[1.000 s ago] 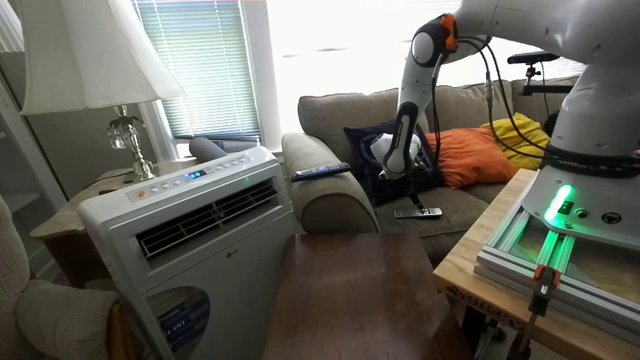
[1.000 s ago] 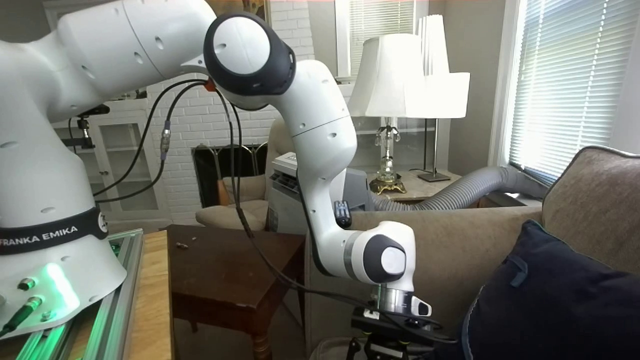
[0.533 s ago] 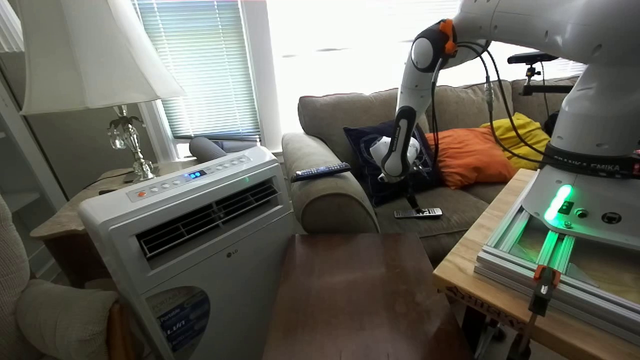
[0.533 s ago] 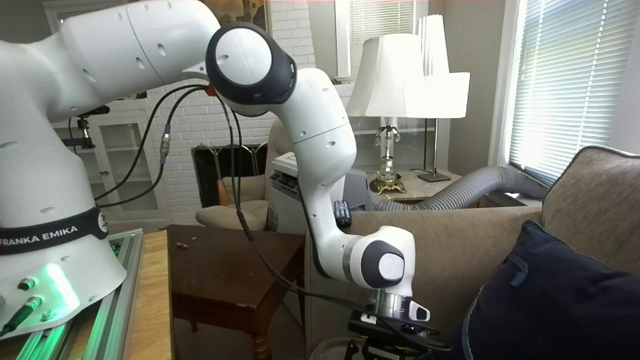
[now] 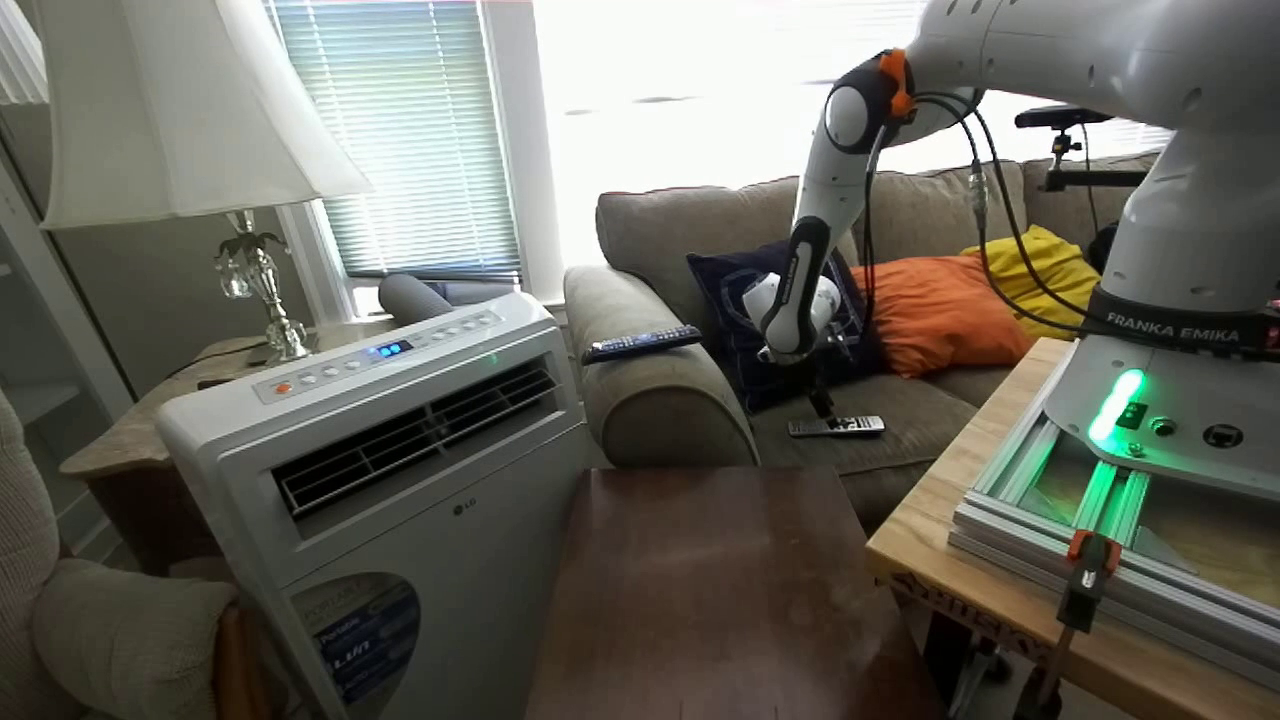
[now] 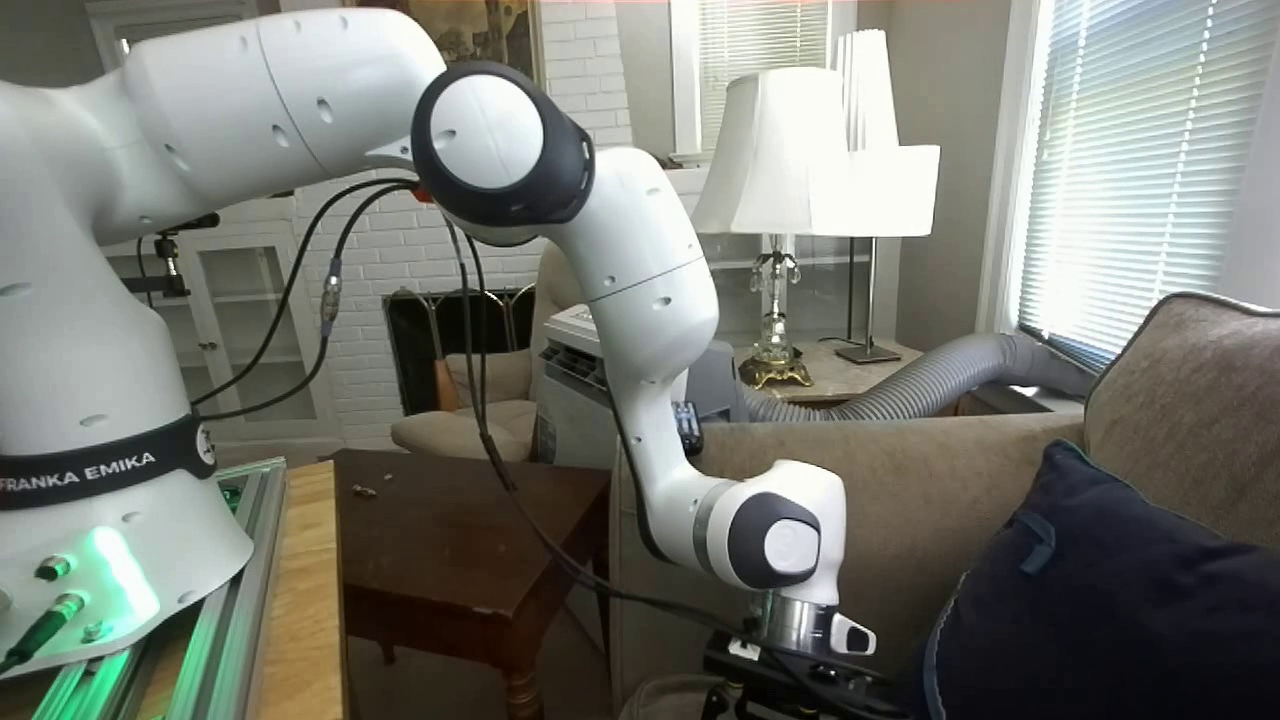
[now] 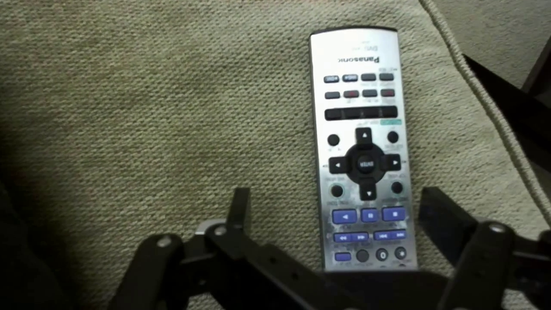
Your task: Pick the remotes on the seat and put them on the arm of the sofa
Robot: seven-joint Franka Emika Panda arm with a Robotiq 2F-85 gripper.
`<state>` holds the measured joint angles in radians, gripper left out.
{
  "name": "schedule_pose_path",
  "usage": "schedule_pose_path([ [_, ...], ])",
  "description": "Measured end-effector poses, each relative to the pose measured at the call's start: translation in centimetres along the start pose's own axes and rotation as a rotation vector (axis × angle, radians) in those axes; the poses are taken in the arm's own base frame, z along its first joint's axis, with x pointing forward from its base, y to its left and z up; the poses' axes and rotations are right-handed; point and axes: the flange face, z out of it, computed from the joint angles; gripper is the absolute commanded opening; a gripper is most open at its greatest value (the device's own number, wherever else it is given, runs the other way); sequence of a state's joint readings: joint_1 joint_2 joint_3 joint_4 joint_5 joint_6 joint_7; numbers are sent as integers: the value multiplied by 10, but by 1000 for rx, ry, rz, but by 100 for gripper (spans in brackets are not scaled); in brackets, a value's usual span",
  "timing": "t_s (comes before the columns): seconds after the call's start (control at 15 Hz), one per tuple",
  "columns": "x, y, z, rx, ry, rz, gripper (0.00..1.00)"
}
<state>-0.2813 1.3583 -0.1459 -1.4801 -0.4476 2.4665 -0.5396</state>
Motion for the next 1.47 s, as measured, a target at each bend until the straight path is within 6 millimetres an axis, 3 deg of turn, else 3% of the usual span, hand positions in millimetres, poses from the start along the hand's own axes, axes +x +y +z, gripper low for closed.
schedule_pose_path([
  [1.0, 33, -33, -4, -27, -16, -27, 100],
  [1.47, 33, -33, -4, -41, -27, -2, 100],
])
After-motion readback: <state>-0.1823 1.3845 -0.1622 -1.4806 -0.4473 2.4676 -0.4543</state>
